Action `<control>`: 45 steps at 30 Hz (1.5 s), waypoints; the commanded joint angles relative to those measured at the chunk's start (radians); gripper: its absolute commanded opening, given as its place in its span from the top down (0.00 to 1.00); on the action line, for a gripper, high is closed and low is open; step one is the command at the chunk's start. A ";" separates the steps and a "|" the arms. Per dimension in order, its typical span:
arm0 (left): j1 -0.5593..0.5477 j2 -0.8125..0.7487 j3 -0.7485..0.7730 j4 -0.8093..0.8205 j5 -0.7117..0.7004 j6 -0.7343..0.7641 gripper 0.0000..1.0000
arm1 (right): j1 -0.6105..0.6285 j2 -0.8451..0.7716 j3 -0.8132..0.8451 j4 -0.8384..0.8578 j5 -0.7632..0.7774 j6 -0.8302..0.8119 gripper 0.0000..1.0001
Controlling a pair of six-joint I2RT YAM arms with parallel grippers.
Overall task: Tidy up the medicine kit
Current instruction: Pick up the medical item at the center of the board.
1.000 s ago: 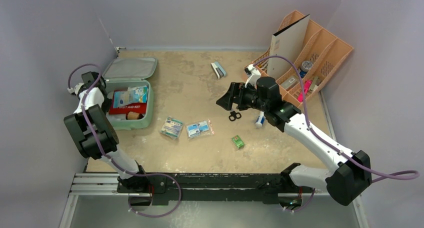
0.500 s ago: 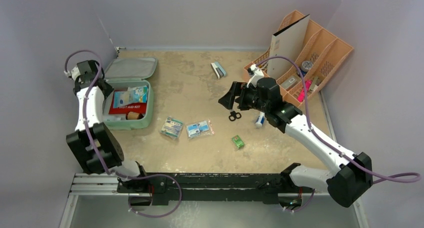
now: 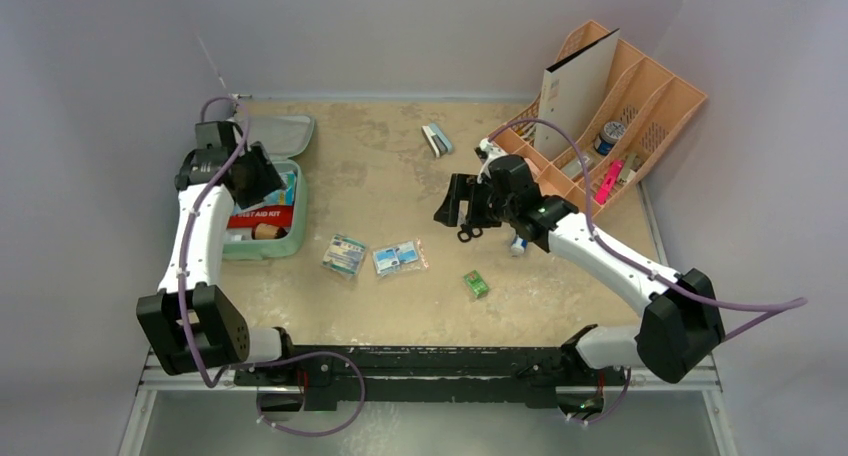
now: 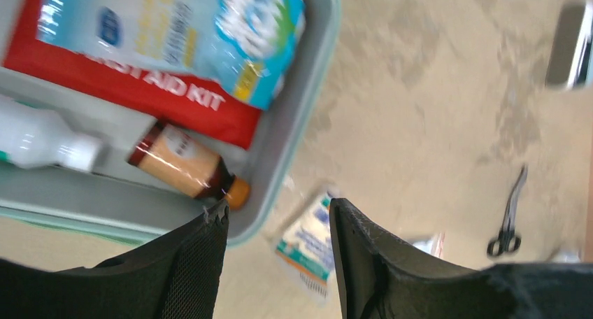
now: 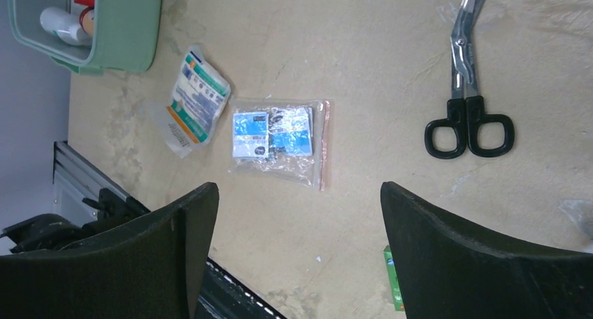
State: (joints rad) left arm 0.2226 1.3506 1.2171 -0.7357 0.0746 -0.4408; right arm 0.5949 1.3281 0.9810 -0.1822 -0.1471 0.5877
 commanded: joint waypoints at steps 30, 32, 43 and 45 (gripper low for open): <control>-0.397 0.361 -0.088 -0.031 0.117 0.118 0.62 | 0.016 -0.214 -0.085 0.037 0.040 -0.094 0.09; -0.401 0.378 -0.087 -0.029 0.113 0.111 0.62 | 0.016 -0.217 -0.089 0.047 0.034 -0.090 0.09; -0.445 0.459 -0.092 -0.018 0.039 0.079 0.72 | 0.016 -0.205 -0.094 0.072 0.024 -0.092 0.09; -0.459 0.456 -0.092 -0.026 0.011 0.079 0.81 | 0.016 -0.209 -0.096 0.072 0.024 -0.094 0.09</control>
State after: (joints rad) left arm -0.2066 1.7927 1.1206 -0.7677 0.1509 -0.3504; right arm 0.6086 1.1309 0.8909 -0.1501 -0.1051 0.5114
